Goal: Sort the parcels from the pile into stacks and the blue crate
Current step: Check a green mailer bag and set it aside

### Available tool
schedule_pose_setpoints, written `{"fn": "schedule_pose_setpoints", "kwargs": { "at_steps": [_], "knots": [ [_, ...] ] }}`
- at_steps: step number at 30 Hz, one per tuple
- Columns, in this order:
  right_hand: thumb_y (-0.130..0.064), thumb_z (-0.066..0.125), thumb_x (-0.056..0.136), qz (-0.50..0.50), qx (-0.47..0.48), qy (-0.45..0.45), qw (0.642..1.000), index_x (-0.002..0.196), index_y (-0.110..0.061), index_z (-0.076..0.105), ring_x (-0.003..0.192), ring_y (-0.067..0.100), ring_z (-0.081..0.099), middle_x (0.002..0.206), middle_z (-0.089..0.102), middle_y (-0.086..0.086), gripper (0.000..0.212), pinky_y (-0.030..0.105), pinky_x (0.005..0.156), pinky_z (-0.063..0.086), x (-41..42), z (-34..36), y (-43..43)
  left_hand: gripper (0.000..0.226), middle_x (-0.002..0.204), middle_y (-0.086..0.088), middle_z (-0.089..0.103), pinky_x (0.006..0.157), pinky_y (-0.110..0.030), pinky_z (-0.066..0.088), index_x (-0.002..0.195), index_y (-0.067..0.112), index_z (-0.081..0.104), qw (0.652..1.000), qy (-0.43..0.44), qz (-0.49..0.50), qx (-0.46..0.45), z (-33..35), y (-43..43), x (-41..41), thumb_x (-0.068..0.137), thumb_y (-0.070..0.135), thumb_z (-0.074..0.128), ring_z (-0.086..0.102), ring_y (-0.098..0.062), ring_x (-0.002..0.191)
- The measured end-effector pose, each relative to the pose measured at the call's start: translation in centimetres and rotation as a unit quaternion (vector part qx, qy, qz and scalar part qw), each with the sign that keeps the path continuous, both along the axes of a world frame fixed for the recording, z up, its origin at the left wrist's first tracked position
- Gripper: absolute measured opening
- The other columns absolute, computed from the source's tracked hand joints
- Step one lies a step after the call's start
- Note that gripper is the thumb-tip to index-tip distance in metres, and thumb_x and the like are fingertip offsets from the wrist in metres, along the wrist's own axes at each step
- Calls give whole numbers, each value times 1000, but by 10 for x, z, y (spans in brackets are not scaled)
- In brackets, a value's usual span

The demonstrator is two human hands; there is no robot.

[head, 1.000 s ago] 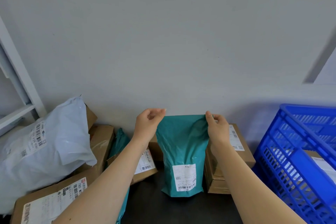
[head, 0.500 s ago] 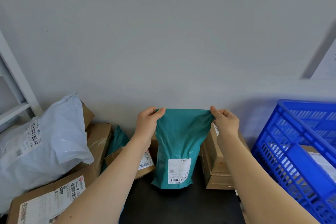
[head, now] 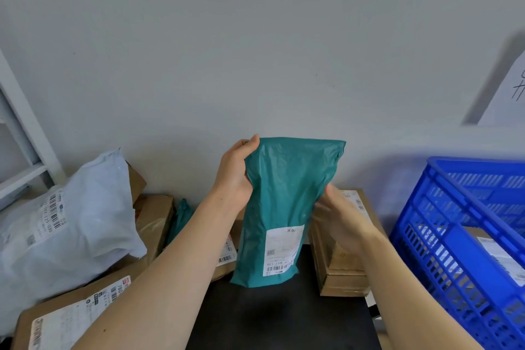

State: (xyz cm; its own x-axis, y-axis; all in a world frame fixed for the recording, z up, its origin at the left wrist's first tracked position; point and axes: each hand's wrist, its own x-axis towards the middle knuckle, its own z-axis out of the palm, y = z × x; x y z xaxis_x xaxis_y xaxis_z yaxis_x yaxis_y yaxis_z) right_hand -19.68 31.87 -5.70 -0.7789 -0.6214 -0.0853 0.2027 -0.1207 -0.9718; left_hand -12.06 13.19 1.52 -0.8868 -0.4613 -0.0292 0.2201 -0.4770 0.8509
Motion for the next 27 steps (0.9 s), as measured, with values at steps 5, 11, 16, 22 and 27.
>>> {"fn": "schedule_pose_setpoints", "kwargs": {
  "at_steps": [5,11,16,22,27],
  "knots": [
    [-40,95,37,68,94,-24,993,135,-35,40,119,21,57,129,60,1,113,39,102,43,9,-36,6,17,78,-5,65,75,-35,53,78,12,57,998,-4,-6,56,9,1,0,91,23,63,64,-21,75],
    [-17,92,54,46,121,-12,991,123,-20,46,119,22,55,128,58,8,83,33,98,48,17,-40,0,16,80,-6,70,73,-34,53,87,11,64,997,4,-29,75,18,3,1,93,26,59,67,-22,77],
    [-5,85,60,34,96,12,995,120,-21,56,111,22,62,116,68,5,69,33,97,49,24,-35,-9,20,78,-6,72,71,-35,53,88,11,67,996,0,-28,86,22,4,4,94,27,57,70,-22,74],
    [5,68,79,14,48,-17,999,114,-9,64,103,24,67,111,71,8,37,33,88,52,26,-28,-13,30,109,-6,70,83,-36,53,107,15,66,999,-10,48,-7,14,-14,3,90,39,62,66,-22,102],
    [-1,65,83,-14,-11,-68,998,101,-8,65,89,21,67,97,73,8,19,35,84,52,23,-14,-19,99,134,-1,58,106,-44,39,137,18,48,993,-89,28,-76,-44,-26,23,57,67,79,55,-18,121]
  ]
}}
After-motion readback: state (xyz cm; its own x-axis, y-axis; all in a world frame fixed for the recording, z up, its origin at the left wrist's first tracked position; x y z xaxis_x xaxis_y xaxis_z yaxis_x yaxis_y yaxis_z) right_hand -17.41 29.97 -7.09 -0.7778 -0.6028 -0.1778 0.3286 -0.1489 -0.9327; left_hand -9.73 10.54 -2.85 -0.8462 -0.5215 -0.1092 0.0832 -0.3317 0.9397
